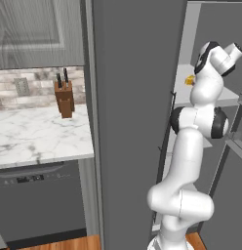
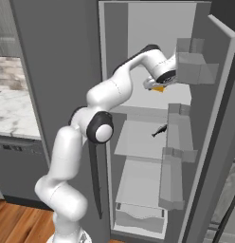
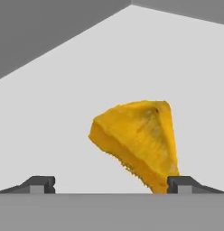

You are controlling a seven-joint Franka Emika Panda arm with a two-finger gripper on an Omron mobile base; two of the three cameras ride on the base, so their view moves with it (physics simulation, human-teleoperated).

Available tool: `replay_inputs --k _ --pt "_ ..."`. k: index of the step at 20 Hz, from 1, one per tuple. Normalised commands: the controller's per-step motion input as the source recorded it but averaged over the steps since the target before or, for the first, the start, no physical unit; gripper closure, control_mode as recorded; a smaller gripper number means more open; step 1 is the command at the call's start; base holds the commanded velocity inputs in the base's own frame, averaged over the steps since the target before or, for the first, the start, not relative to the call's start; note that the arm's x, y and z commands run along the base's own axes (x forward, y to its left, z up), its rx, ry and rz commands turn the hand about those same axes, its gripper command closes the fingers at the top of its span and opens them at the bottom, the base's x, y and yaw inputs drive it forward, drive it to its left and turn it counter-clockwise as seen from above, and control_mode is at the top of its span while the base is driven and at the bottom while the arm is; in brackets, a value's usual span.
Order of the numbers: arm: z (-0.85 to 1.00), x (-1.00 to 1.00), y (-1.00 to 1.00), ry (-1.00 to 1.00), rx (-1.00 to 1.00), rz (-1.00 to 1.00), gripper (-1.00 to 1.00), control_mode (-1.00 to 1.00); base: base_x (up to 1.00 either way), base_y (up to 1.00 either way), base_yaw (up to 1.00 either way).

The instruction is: Pick the cheese from the fridge and the cheese grater from the cabinet and place them next to the salad bowl.

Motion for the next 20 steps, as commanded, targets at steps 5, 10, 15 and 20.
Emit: replay_inputs --k 5,10,15,20 --pt "0.0 0.0 -0.18 -0.01 0.0 0.0 -1.0 -1.0 0.0 0.0 0.0" --pt "0.0 0.0 -0.03 0.0 0.0 0.0 -1.0 -1.0 0.0 0.0 0.0" --pt "-0.02 0.23 0.0 0.0 0.0 0.02 -1.0 -1.0 0.0 0.0 0.0" --pt "-0.11 0.25 0.0 0.0 0.0 0.05 -1.0 -1.0 0.0 0.0 0.0"
